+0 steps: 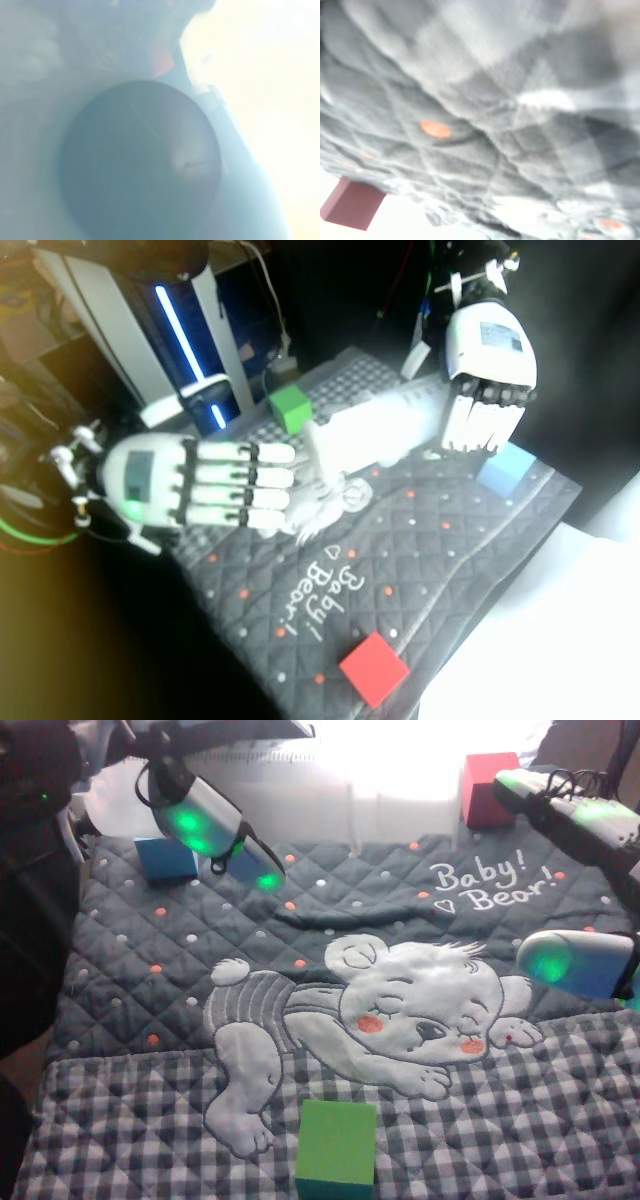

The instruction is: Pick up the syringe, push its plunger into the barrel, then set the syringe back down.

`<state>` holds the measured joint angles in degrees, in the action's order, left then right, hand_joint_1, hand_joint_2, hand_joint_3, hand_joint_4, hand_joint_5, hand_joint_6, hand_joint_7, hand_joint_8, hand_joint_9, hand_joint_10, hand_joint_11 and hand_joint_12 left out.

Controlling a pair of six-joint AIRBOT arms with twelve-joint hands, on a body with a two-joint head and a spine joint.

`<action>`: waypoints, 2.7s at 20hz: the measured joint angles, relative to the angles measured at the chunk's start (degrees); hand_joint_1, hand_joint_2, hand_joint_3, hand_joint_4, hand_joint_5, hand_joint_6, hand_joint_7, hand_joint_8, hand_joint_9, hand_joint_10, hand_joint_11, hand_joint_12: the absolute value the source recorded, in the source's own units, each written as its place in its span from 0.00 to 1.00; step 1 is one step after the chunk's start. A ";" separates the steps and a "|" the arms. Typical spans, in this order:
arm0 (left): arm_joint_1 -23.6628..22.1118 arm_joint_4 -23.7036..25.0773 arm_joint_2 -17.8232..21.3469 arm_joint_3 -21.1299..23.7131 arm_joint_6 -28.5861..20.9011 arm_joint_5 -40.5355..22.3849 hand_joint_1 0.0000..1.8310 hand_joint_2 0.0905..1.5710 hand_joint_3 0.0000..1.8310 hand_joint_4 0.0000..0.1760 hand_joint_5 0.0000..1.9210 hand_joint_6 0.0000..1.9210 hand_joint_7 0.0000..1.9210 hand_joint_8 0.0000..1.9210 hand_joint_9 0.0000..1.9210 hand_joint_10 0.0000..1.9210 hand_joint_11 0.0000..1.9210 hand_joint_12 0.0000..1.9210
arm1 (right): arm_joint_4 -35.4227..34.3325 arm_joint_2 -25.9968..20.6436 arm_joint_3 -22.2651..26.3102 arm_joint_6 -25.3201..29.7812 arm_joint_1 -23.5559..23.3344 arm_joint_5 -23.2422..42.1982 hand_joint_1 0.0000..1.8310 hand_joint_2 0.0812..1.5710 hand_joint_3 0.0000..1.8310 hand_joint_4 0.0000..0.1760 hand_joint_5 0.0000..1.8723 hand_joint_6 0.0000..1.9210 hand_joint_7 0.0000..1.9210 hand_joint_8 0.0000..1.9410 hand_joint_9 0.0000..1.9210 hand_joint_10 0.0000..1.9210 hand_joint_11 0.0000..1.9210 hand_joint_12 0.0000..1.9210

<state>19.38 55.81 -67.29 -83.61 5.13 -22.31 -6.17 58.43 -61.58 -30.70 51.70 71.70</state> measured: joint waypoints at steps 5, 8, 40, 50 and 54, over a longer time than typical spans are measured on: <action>-0.17 0.04 -0.48 0.00 -0.50 -0.96 0.84 0.71 0.00 0.00 0.67 1.00 0.78 1.00 0.83 1.00 0.85 1.00 | 0.04 0.96 -0.46 0.00 0.00 -0.92 0.00 0.52 0.00 0.16 0.01 0.00 0.00 0.00 0.00 0.00 0.00 0.00; -0.50 0.04 -0.48 -0.07 -0.48 -1.09 0.86 0.71 0.00 0.00 0.65 1.00 0.77 1.00 0.83 1.00 0.85 1.00 | -0.04 1.31 -0.68 0.02 0.00 -0.98 0.00 0.55 0.00 0.00 0.01 0.00 0.00 0.00 0.00 0.00 0.00 0.00; -2.01 2.67 -1.16 -1.14 -0.48 -0.02 0.86 0.70 0.00 0.00 0.69 1.00 0.80 1.00 0.85 1.00 0.87 1.00 | 1.97 4.72 -2.51 0.87 -5.92 -4.87 0.00 0.61 0.00 0.12 0.00 0.00 0.00 0.00 0.00 0.00 0.00 0.00; -2.54 4.13 -1.90 -0.48 -1.99 -0.81 0.85 0.71 0.00 0.00 0.65 1.00 0.78 1.00 0.82 1.00 0.84 1.00 | 3.93 5.40 -2.75 0.87 -6.95 -5.33 0.00 0.58 0.00 0.00 0.01 0.00 0.00 0.00 0.00 0.00 0.00 0.00; -2.32 4.17 -1.90 -0.48 -2.01 -0.79 0.84 0.72 0.00 0.00 0.67 1.00 0.78 1.00 0.83 1.00 0.85 1.00 | 3.93 5.40 -2.75 0.87 -6.95 -5.35 0.00 0.60 0.00 0.00 0.01 0.00 0.00 0.00 0.00 0.00 0.00 0.00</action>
<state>17.06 59.99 -69.19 -84.09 3.11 -23.09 -2.24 63.83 -64.34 -29.82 44.75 66.35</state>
